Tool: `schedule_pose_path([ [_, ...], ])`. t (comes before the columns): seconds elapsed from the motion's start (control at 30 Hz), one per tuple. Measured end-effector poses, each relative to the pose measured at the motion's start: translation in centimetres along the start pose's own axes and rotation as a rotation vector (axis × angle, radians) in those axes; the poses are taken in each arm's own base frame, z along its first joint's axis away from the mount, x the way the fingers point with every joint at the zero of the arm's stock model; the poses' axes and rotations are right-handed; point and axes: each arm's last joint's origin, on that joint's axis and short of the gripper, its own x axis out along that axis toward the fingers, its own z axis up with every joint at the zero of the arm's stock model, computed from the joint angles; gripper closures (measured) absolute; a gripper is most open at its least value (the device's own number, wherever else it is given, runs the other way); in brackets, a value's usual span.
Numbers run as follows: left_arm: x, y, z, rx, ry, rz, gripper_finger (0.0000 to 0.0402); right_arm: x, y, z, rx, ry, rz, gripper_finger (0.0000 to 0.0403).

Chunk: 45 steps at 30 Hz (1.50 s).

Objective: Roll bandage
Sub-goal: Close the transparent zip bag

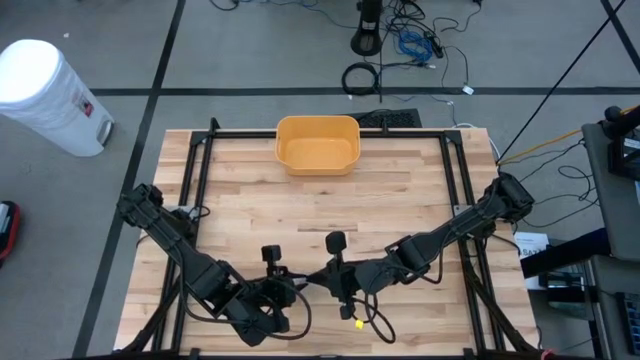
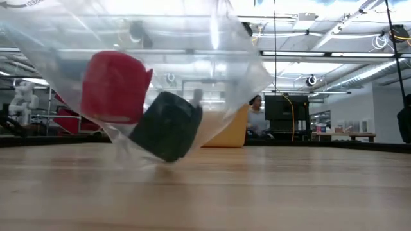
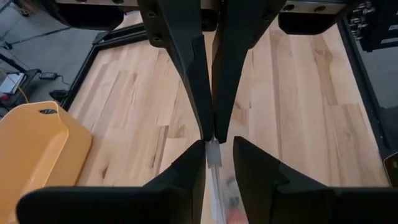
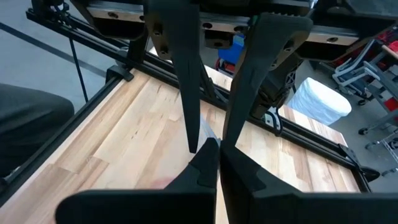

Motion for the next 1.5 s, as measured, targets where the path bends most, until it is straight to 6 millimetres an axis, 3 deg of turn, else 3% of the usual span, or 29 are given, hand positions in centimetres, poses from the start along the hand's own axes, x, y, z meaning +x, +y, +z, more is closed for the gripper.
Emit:
schedule_pose_path([
  [0.4, 0.3, 0.1, -0.2, 0.004, 0.003, 0.019, 0.0319, 0.0, 0.0, 0.0, 0.000, 0.001, 0.000, 0.0403],
  [0.67, 0.3, 0.1, -0.3, 0.012, 0.010, 0.025, 0.0390, 0.0, 0.0, 0.0, -0.001, 0.002, 0.004, 0.0403],
  [1.23, 0.0, 0.0, -0.7, 0.020, 0.030, 0.021, 0.0380, -0.2, 0.4, -0.2, 0.010, 0.025, -0.006, 0.0402],
  [1.5, -0.1, -0.1, -0.8, 0.024, 0.040, 0.012, 0.0380, -1.4, 0.6, 0.6, 0.003, 0.010, -0.021, 0.0402],
])
